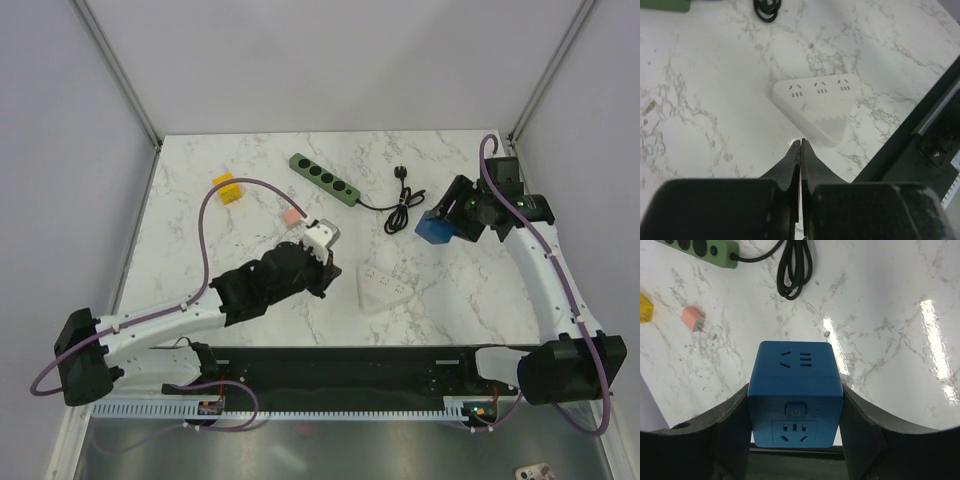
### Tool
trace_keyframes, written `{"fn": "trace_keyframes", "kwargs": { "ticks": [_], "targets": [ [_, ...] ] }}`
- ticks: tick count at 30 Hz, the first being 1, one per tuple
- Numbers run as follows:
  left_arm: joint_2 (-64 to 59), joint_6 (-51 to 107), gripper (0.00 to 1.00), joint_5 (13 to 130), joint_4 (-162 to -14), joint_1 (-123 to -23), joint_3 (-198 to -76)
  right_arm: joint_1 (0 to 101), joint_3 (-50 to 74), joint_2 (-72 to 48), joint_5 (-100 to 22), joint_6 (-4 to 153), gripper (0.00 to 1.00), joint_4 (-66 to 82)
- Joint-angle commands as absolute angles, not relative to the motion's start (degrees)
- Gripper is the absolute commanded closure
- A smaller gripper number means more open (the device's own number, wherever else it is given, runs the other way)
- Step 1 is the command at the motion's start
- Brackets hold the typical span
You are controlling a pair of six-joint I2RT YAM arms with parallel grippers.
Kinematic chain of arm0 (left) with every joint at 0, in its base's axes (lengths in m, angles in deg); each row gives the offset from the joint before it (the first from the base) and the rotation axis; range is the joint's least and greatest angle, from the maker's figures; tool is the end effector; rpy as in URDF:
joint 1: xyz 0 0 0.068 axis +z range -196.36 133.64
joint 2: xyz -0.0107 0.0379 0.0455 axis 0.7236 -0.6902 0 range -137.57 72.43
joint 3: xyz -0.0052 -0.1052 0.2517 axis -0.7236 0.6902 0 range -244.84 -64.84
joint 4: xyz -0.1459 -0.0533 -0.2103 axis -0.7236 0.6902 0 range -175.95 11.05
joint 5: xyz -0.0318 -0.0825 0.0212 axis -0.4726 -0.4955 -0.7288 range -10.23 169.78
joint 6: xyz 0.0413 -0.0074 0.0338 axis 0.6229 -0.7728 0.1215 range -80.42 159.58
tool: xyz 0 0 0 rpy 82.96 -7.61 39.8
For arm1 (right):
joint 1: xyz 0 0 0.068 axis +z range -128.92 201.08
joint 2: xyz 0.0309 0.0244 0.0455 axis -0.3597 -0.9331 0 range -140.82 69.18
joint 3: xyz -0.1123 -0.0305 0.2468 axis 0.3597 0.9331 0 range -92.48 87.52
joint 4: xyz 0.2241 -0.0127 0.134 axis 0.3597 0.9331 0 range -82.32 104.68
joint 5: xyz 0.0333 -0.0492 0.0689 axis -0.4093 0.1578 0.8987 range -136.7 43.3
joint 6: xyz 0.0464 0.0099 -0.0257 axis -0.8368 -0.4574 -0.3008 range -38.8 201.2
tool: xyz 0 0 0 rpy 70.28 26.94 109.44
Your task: Insert the plug
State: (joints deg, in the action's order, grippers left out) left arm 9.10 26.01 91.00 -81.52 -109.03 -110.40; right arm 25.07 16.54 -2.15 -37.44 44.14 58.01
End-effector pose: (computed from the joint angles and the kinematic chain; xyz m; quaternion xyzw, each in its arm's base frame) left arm 0.1226 -0.2225 0.2906 0.2937 0.7739 -0.2789 0.4868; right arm 0.2491 0.0230 0.3376 0.2411 0.9076 0.1888 0.2874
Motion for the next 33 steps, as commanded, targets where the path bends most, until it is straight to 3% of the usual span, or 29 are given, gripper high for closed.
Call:
{"fn": "trace_keyframes", "kwargs": {
  "ticks": [1, 9, 20, 33],
  "targets": [
    [7.1, 9.6, 0.98, 80.0, -75.6, -102.2, -109.1, 25.0, 17.3, -2.0, -39.5, 48.8, 1.00, 61.4],
    [-8.7, 5.7, 0.98, 76.9, -82.0, -100.6, -109.4, 25.0, 16.7, -6.0, -40.8, 54.3, 1.00, 70.4],
    [-20.1, 1.3, 0.98, 74.9, -93.6, -103.0, -111.1, 25.1, 15.8, -9.5, -37.5, 57.0, 1.00, 75.4],
    [-20.6, -0.9, 0.98, 74.9, -99.5, -107.4, -110.4, 26.7, 14.8, -11.8, -33.4, 56.5, 1.00, 79.0]
  ]
}}
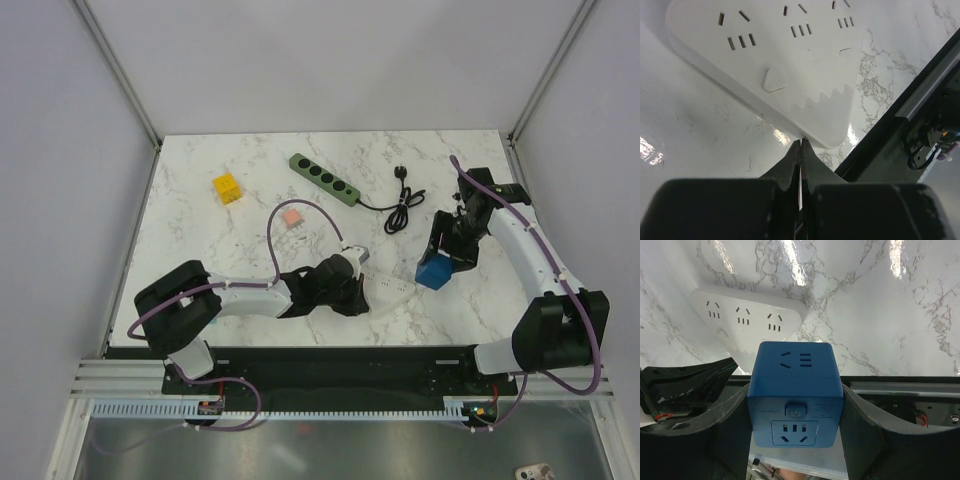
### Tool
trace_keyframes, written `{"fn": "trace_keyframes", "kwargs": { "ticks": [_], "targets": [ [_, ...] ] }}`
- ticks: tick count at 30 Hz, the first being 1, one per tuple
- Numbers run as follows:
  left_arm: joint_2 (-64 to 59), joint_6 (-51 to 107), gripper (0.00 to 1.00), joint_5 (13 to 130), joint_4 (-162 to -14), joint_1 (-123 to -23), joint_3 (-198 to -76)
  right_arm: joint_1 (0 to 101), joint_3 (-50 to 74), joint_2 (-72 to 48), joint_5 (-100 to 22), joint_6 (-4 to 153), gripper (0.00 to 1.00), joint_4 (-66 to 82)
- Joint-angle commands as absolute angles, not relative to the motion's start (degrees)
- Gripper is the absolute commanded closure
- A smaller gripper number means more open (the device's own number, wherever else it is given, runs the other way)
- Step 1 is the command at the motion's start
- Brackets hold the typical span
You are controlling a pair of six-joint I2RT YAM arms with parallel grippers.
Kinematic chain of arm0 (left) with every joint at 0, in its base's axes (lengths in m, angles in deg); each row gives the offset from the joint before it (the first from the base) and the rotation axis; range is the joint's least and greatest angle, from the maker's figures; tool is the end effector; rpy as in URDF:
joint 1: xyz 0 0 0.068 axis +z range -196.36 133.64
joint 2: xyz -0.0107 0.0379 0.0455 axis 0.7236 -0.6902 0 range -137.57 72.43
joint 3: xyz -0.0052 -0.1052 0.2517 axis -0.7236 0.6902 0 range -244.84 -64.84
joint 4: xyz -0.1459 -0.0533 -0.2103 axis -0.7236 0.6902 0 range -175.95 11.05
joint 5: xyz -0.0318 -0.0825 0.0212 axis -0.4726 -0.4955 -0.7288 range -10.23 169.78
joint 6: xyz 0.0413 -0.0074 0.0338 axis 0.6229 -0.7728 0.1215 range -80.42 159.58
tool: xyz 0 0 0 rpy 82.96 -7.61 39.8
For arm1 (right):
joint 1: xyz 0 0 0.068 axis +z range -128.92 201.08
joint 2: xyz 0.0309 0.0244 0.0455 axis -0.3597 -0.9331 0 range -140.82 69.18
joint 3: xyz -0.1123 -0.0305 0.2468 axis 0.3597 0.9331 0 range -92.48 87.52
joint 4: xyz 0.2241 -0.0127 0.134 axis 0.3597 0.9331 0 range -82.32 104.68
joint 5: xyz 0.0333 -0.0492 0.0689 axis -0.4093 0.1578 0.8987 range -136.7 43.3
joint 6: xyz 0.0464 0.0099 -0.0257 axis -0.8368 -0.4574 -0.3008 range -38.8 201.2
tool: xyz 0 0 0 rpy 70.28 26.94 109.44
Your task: Insert the plug
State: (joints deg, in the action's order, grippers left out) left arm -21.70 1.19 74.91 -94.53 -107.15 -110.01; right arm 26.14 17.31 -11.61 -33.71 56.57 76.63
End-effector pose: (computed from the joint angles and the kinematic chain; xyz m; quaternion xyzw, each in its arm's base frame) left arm 0.1575 -0.2883 0.1605 0.1937 0.8861 -0.3443 0.2425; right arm 0.2478 0.0298 0.2811 0.1579 0.9768 0.1321 0.0587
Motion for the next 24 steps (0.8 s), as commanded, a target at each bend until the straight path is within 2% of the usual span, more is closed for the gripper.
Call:
{"fn": "trace_keyframes", "kwargs": {
  "ticks": [1, 9, 15, 16, 19, 20, 24],
  "targets": [
    [-20.7, -0.2, 0.98, 75.2, -99.7, -107.4, -110.5, 26.8, 14.8, -11.8, -33.7, 56.5, 1.00, 79.0],
    [-21.1, -0.3, 0.98, 74.3, -100.2, -107.6, -111.4, 29.5, 15.0, -12.4, -35.9, 54.4, 1.00, 79.3],
    [-11.7, -1.5, 0.97, 79.5, -92.9, -107.6, -108.9, 32.9, 13.9, -14.1, -32.2, 55.4, 1.00, 79.1],
    [-6.5, -0.9, 0.92, 81.1, -89.0, -107.6, -107.7, 33.8, 13.9, -13.4, -30.2, 55.1, 1.00, 78.2],
    [-1.7, 0.3, 0.80, 81.4, -87.2, -107.4, -107.2, 34.0, 14.3, -13.2, -28.8, 54.7, 1.00, 77.8],
    [-0.3, 0.8, 0.72, 81.5, -85.7, -107.4, -107.3, 34.0, 14.7, -13.1, -28.2, 54.9, 1.00, 77.6],
    [5.2, 3.6, 0.50, 81.7, -80.0, -107.3, -108.8, 34.0, 15.1, -12.5, -29.2, 53.7, 1.00, 77.3]
  ]
}}
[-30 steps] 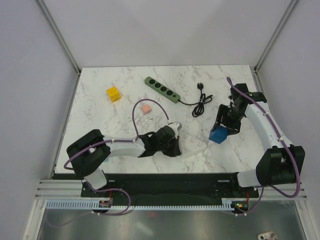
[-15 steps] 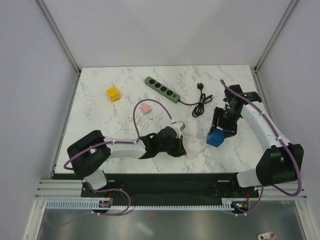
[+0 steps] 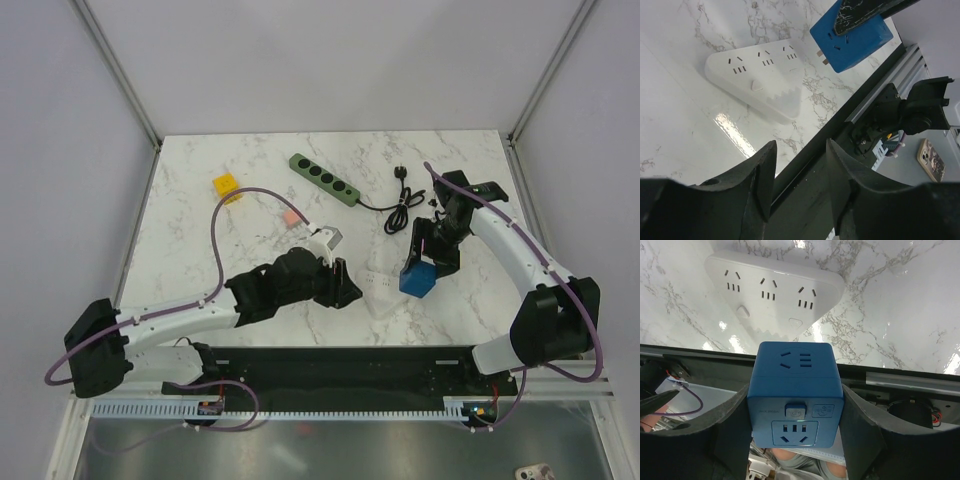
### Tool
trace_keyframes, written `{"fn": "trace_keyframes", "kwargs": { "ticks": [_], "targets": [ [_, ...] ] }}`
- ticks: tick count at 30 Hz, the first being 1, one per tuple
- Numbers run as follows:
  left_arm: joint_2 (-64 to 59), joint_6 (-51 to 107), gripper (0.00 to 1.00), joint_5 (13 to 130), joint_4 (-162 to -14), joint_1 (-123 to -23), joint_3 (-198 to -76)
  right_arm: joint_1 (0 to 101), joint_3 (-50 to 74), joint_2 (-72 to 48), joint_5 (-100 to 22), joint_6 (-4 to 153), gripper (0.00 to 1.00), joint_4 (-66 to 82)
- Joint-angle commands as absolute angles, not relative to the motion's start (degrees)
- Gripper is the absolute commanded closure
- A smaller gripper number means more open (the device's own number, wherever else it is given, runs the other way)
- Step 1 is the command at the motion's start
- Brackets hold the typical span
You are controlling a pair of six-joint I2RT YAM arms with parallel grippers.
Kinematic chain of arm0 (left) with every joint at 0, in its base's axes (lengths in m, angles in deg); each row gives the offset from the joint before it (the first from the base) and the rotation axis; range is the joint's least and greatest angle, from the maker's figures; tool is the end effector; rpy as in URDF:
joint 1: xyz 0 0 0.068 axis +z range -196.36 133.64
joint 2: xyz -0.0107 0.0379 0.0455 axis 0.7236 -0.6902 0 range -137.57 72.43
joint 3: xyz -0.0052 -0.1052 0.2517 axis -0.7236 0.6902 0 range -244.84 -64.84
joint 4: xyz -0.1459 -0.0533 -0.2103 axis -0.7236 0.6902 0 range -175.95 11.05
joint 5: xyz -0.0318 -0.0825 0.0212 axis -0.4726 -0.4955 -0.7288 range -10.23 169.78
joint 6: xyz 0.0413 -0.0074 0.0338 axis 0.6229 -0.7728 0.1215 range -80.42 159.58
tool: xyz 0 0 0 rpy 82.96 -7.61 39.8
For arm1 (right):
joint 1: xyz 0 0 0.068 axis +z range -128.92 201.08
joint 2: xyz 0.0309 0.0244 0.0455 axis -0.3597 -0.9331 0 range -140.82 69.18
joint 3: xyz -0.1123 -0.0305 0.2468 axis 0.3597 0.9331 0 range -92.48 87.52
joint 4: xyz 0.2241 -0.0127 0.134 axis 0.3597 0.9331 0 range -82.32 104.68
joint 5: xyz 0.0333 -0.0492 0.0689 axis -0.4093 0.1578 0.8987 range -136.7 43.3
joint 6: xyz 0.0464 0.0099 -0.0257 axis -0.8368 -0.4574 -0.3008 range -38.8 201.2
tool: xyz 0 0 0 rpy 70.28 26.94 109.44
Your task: Insert the plug
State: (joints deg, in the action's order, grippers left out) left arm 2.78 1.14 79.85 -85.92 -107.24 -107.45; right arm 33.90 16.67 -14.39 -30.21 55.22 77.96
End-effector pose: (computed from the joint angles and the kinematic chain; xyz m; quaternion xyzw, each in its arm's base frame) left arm 0.1319 -0.2370 0.2532 0.1657 0.8367 -0.3976 0.3383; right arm 0.2473 0.0665 0.2730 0.1045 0.9823 0.1551 0.0094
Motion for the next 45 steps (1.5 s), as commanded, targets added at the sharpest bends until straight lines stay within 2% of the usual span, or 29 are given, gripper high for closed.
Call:
{"fn": "trace_keyframes", "kwargs": {
  "ticks": [1, 11, 14, 15, 22, 25, 28, 31, 32, 34, 35, 38, 45],
  "targets": [
    [6.3, 4.6, 0.48, 82.0, -79.2, -107.0, -109.2, 34.0, 15.2, -12.3, -29.6, 53.4, 1.00, 77.3],
    [5.3, 5.4, 0.34, 78.6, -78.2, -105.3, -110.5, 34.1, 13.8, -12.3, -29.6, 51.8, 1.00, 75.7],
    [4.0, 4.6, 0.32, 76.5, -79.1, -105.3, -110.6, 34.0, 13.3, -12.2, -20.4, 52.3, 1.00, 72.7],
    [3.3, 4.2, 0.32, 76.1, -79.2, -105.3, -110.6, 34.0, 13.4, -11.8, -13.0, 51.9, 1.00, 71.4],
    [4.4, 2.2, 0.31, 76.1, -79.2, -104.4, -109.0, 34.0, 12.5, -7.6, 6.9, 47.9, 1.00, 61.3],
    [6.8, 1.7, 0.31, 73.5, -79.2, -103.1, -107.1, 34.0, 11.8, -4.7, 11.1, 47.3, 1.00, 55.9],
    [9.6, 1.4, 0.31, 69.5, -81.7, -102.0, -105.3, 34.3, 13.9, 0.2, 16.1, 41.9, 1.00, 44.9],
    [12.5, 0.4, 0.30, 64.1, -85.4, -100.9, -103.0, 35.1, 20.5, 7.5, 20.4, 27.7, 1.00, 21.7],
    [13.2, -0.1, 0.30, 61.9, -85.7, -100.8, -102.5, 36.3, 24.9, 9.2, 21.2, 21.7, 1.00, 5.0],
    [13.4, -1.1, 0.30, 60.7, -87.4, -100.3, -102.5, 37.6, 28.9, 12.6, 22.6, 10.9, 1.00, -12.1],
    [13.3, -1.6, 0.30, 60.0, -87.4, -100.2, -102.8, 39.1, 31.0, 13.0, 23.0, 2.2, 1.00, -25.3],
    [13.4, -2.1, 0.30, 59.3, -89.0, -100.1, -102.5, 43.3, 31.4, 14.6, 23.1, -2.0, 1.00, -34.3],
    [12.7, -2.7, 0.29, 59.4, -91.2, -99.6, -101.4, 49.5, 28.6, 16.4, 22.7, 0.5, 1.00, -31.5]
  ]
}}
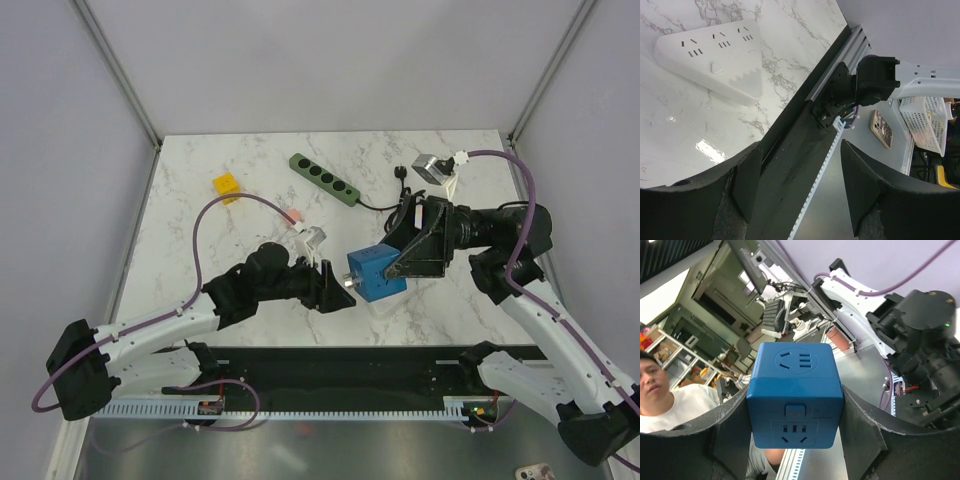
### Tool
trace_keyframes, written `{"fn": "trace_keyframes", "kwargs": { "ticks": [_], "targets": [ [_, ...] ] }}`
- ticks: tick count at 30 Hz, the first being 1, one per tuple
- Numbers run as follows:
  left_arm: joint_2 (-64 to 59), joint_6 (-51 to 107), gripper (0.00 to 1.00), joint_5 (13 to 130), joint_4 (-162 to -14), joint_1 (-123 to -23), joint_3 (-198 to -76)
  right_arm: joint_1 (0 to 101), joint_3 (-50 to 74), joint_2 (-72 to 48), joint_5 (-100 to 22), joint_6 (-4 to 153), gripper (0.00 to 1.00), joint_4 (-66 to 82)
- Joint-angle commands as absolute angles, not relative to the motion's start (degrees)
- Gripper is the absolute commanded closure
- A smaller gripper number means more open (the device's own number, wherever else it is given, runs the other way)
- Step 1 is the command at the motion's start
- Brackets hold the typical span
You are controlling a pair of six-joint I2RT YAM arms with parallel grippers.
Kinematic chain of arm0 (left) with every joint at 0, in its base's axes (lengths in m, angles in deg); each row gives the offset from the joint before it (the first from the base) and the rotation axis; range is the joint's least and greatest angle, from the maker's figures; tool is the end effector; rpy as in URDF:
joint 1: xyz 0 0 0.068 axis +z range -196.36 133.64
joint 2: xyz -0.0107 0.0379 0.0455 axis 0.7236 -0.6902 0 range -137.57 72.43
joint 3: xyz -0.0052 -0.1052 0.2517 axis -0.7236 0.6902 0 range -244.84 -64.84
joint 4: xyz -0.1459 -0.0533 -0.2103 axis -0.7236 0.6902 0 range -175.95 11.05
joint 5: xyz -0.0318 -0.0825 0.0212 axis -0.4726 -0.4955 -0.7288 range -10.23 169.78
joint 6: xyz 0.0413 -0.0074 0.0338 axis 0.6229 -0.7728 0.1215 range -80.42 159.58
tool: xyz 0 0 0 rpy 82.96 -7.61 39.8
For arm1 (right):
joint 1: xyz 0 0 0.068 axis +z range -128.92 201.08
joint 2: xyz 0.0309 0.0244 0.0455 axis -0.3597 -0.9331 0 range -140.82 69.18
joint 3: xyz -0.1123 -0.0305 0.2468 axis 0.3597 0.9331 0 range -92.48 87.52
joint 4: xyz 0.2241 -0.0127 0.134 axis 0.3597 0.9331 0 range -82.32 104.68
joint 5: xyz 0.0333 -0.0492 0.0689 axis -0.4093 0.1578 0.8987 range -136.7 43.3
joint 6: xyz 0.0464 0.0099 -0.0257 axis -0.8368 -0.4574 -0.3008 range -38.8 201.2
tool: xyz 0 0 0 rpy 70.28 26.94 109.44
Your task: Insert the plug
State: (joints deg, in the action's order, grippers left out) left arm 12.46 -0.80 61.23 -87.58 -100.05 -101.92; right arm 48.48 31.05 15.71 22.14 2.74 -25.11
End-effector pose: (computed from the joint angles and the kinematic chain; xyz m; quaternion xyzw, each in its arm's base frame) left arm 0.1313 -0.1980 0.2630 0.1848 0.7985 -0.4984 0.2824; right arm 0.1401 0.1099 0.4492 -0.2921 0.5560 0.7411 0.2371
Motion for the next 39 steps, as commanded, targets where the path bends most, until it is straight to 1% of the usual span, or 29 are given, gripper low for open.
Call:
{"fn": "trace_keyframes", "kwargs": {
  "ticks": [1, 5, 6, 7, 8, 9, 10, 11, 14, 16, 18, 19, 22, 23, 28, 30, 31, 39],
  "targets": [
    [12.2, -2.7, 0.29, 59.2, -91.3, -99.6, -101.3, 49.9, 28.1, 16.5, 22.6, 0.9, 1.00, -31.1],
    [11.3, -2.8, 0.29, 58.7, -92.0, -99.5, -101.3, 50.5, 26.9, 17.0, 22.2, 2.9, 1.00, -27.5],
    [11.2, -2.8, 0.29, 58.7, -92.0, -99.5, -101.3, 50.5, 26.2, 17.2, 22.1, 4.7, 1.00, -24.9],
    [11.2, -2.7, 0.29, 58.9, -92.1, -99.4, -101.3, 50.5, 24.0, 17.2, 21.9, 10.8, 1.00, -20.9],
    [10.9, -2.7, 0.28, 59.5, -92.0, -99.4, -101.2, 50.6, 22.2, 17.2, 20.6, 16.8, 1.00, -8.4],
    [10.6, -2.7, 0.28, 60.1, -91.6, -99.4, -101.1, 50.5, 20.0, 16.6, 19.3, 23.0, 1.00, -0.2],
    [10.2, -2.7, 0.27, 60.5, -91.1, -99.3, -101.0, 50.5, 18.0, 16.1, 17.3, 33.9, 1.00, 7.0],
    [9.3, -2.7, 0.26, 61.0, -90.8, -99.2, -101.0, 50.4, 14.9, 15.5, 15.3, 37.4, 1.00, 18.2],
    [7.7, -0.9, 0.26, 61.1, -91.0, -99.4, -100.4, 49.9, 11.8, 12.3, 7.3, 45.0, 1.00, 28.9],
    [5.1, -0.9, 0.26, 62.0, -91.7, -99.9, -100.2, 48.3, 10.4, 10.2, 0.7, 47.5, 1.00, 32.5],
    [0.8, 0.0, 0.29, 63.2, -92.1, -100.9, -100.6, 45.4, 10.0, 7.8, -3.0, 48.2, 1.00, 36.1],
    [-0.9, 0.5, 0.31, 63.8, -92.1, -101.5, -101.7, 40.8, 9.5, 6.7, -6.2, 47.9, 1.00, 38.9],
    [-6.0, 2.0, 0.33, 69.6, -91.7, -105.0, -104.5, 31.1, 8.2, 2.6, -9.2, 46.7, 1.00, 43.6],
    [-7.2, 2.7, 0.33, 72.4, -91.4, -105.8, -105.3, 29.9, 7.7, 1.1, -10.7, 47.3, 1.00, 45.2],
    [-14.3, 4.4, 0.33, 78.9, -89.5, -109.3, -110.4, 27.9, 5.2, -1.0, -14.2, 49.2, 1.00, 46.3],
    [-15.5, 4.9, 0.32, 79.6, -89.1, -110.5, -111.8, 27.8, 4.6, -1.5, -17.2, 50.8, 1.00, 47.3],
    [-16.2, 4.9, 0.31, 81.9, -88.8, -111.0, -112.4, 27.5, 4.5, -1.6, -18.3, 52.4, 1.00, 48.5],
    [-24.1, 5.5, 0.30, 85.4, -87.9, -113.0, -117.7, 26.8, 6.5, -2.0, -21.2, 56.1, 1.00, 51.0]
  ]
}}
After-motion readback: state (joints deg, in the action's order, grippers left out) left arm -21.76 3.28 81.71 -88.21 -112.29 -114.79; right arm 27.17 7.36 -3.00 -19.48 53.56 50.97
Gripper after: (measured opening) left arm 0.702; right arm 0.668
